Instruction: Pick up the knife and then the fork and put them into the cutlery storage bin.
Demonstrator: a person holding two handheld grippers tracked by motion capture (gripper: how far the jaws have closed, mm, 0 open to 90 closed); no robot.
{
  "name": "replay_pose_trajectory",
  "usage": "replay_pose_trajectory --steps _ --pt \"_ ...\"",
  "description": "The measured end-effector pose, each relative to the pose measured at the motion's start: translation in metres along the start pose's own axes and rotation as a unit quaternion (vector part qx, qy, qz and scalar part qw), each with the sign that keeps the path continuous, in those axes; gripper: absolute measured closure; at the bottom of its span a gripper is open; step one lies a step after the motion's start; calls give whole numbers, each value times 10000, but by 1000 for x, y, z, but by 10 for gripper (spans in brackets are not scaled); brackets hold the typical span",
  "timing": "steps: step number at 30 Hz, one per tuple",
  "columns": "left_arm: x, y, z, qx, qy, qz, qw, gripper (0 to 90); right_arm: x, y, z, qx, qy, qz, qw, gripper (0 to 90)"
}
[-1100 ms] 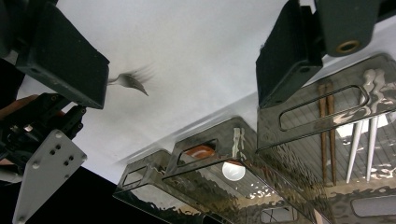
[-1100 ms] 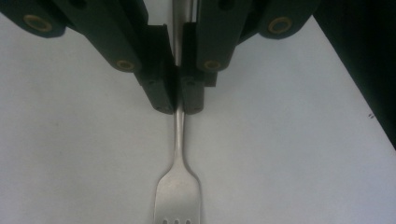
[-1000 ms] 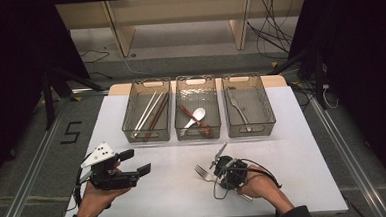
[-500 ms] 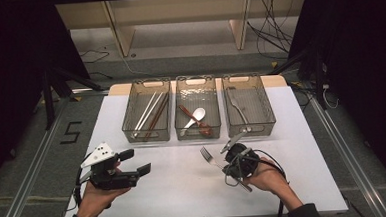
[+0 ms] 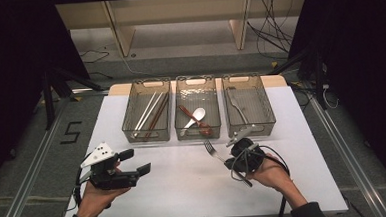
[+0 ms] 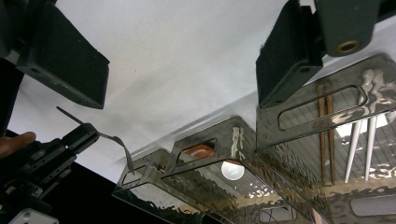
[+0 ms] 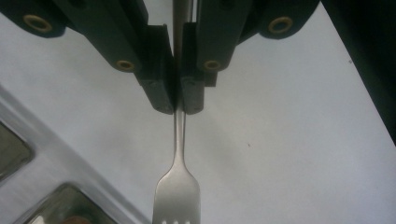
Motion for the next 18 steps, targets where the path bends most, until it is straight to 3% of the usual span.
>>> replay_pose_trajectory --steps 9,18 --pt "0 0 0 8 12 -10 10000 166 2 10 19 6 -411 290 9987 852" --pt "0 -1 0 2 29 7 10000 166 5 18 45 45 -992 592 9933 852"
Point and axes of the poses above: each handheld gripper's, and its own axes: y roughly backward along the jaws, x roughly out of its top, z roughly to its right, the point moved 3 cm from there along -y, roughly forward along the jaws, and after that the axes turned 15 degrees about -x, right-handed, at the moved point
